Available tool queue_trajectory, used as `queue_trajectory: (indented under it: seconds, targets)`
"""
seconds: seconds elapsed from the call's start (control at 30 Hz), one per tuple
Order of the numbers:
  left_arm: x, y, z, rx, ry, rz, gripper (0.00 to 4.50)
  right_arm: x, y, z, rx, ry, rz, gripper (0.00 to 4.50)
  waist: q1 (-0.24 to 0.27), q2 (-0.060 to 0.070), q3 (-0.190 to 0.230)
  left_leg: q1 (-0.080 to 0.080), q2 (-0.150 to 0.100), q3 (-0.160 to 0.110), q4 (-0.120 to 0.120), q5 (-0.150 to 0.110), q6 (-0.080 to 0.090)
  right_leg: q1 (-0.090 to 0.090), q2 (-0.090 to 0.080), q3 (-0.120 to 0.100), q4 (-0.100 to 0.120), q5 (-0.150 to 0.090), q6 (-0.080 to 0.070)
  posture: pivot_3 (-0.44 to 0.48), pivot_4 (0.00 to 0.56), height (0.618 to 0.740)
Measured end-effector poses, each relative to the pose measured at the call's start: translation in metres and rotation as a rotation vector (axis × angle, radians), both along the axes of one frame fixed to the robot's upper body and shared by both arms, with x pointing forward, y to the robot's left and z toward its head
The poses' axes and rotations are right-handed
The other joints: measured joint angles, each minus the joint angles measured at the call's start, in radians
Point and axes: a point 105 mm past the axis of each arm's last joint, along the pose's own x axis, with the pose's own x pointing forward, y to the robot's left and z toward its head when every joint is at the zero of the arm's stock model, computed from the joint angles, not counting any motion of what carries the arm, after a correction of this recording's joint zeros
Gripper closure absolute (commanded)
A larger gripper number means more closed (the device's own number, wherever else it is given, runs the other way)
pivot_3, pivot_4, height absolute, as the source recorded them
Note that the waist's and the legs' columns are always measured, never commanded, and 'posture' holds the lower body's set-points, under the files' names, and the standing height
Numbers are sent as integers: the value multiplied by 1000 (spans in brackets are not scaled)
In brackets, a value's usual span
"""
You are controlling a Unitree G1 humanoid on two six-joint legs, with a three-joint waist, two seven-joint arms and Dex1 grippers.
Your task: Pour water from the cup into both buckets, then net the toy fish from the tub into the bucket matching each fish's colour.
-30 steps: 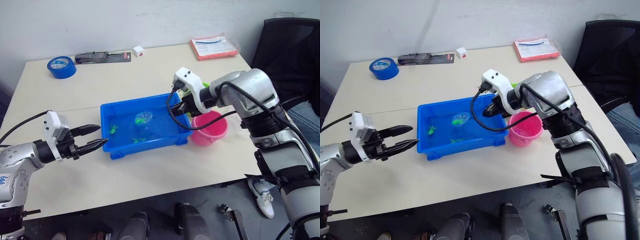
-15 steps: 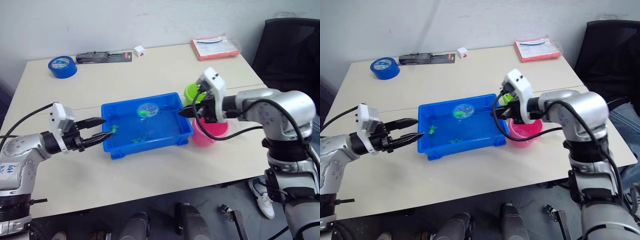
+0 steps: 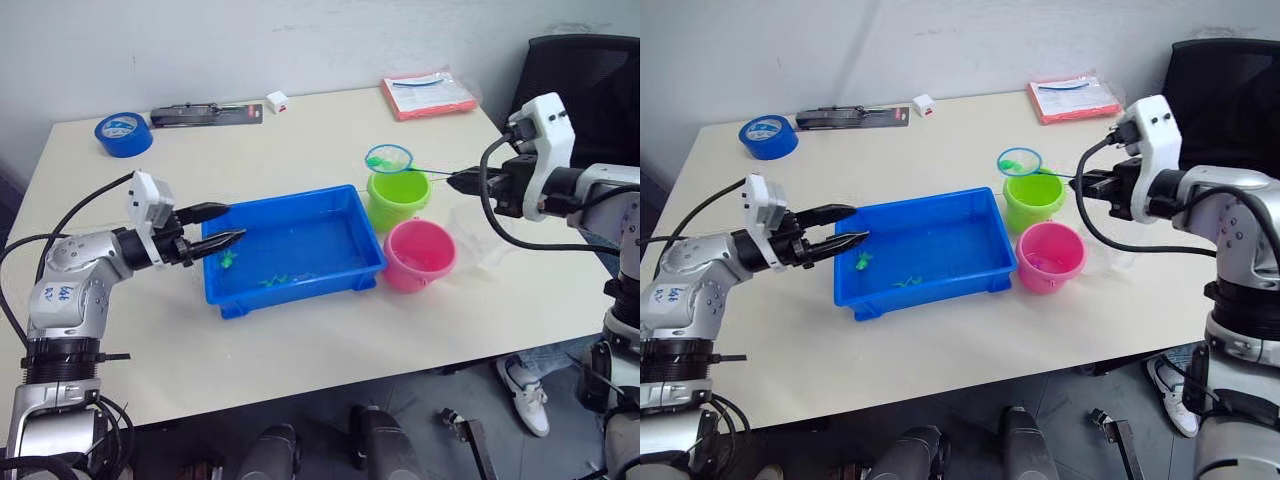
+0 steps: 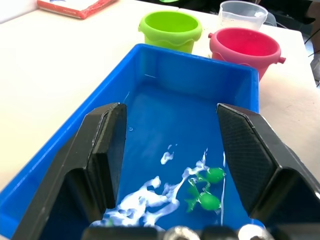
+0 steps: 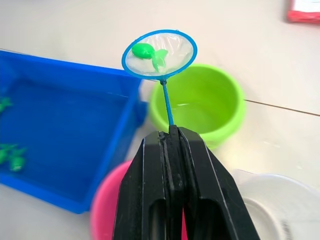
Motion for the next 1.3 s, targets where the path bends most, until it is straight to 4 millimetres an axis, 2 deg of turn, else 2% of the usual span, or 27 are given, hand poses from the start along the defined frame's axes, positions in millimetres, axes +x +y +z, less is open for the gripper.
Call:
queue_trajectory:
  seconds: [0.1,0.27,0.63,0.8,1.07,1.3]
  targets:
    - [1,-2,-2,6,4,-10,1399,7,-6,-4,-131,-54,-38,3720,0,0,0,0,0,0,0,0,0,0,0,0,0,0,0,0,150,740]
    - [5,-3,1,0,5,-14,1399,13,-5,-17,-371,-140,-22,3720,3,0,0,0,0,0,1,0,0,0,0,0,0,0,0,0,150,740]
    - [6,-9,0,-2,8,-44,1399,13,6,-19,-937,-471,73,3720,3,0,0,0,0,0,1,0,0,0,0,-1,0,0,0,0,150,740]
    - [8,-11,-6,-13,30,-48,1399,9,12,-17,-1126,-610,115,3720,3,0,0,0,0,0,2,0,0,0,0,-1,-1,0,0,0,150,740]
    - [9,-12,-4,-6,19,-56,1399,3,8,-33,-1407,-700,186,3720,4,0,0,0,0,1,2,0,0,0,1,-2,-1,0,0,0,150,740]
    - [9,-14,-5,-11,20,-60,1399,2,8,-32,-1607,-807,222,3720,3,0,0,0,0,2,2,0,0,-1,1,-2,-1,0,0,0,150,740]
